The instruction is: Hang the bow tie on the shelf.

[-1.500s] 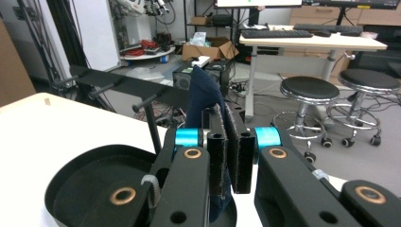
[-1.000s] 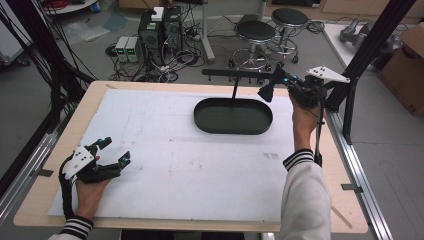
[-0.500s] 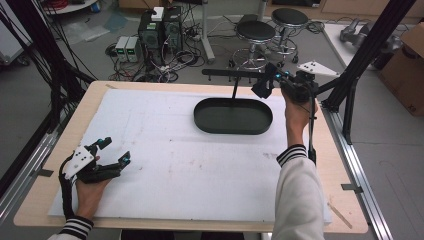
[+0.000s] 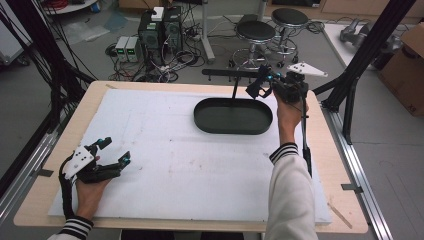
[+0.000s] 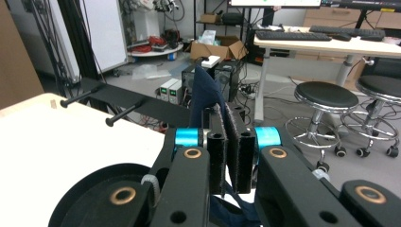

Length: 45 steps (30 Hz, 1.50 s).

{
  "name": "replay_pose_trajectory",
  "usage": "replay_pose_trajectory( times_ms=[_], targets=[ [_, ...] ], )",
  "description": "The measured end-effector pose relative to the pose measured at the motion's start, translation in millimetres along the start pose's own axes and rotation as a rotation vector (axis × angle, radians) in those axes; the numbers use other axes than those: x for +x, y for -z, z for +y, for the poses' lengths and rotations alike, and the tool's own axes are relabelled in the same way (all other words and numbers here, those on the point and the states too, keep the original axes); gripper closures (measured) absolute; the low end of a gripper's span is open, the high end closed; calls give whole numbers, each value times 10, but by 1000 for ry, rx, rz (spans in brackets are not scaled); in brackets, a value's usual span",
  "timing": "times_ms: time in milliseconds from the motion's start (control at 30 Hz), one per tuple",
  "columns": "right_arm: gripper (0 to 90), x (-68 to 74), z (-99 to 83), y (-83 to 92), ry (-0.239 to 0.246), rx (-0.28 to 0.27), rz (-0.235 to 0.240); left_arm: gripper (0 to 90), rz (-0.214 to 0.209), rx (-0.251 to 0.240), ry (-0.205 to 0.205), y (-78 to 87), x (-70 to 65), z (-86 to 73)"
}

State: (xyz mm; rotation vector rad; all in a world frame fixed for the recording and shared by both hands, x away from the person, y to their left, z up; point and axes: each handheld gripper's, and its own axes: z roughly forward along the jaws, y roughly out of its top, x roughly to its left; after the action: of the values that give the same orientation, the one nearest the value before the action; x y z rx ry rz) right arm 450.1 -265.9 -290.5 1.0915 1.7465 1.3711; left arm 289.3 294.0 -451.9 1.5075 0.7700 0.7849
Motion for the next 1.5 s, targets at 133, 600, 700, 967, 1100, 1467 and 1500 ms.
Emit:
replay_pose_trajectory(
  times_ms=[133, 600, 700, 967, 1100, 1467, 1500],
  targets=[
    [876, 19, -29, -52, 1, 20, 3, 139, 1, -1, -1, -1, -1, 0],
    [876, 106, -169, -253, -9, 121, 0, 139, -2, -3, -3, 1, -2, -1],
    [876, 117, -203, -292, -9, 142, -4, 139, -2, -5, -1, 2, -3, -2],
    [875, 131, -295, -366, -15, 217, -8, 139, -2, -7, -4, 4, -4, -3],
    [871, 142, -311, -385, 9, 244, -12, 139, -3, -6, -4, 5, -4, -2],
    [792, 149, -367, -412, 34, 331, -1, 139, -2, -8, -5, 4, -7, -2],
    [764, 153, -375, -418, 30, 337, 4, 139, -2, -6, -5, 4, -7, -2]
  ],
)
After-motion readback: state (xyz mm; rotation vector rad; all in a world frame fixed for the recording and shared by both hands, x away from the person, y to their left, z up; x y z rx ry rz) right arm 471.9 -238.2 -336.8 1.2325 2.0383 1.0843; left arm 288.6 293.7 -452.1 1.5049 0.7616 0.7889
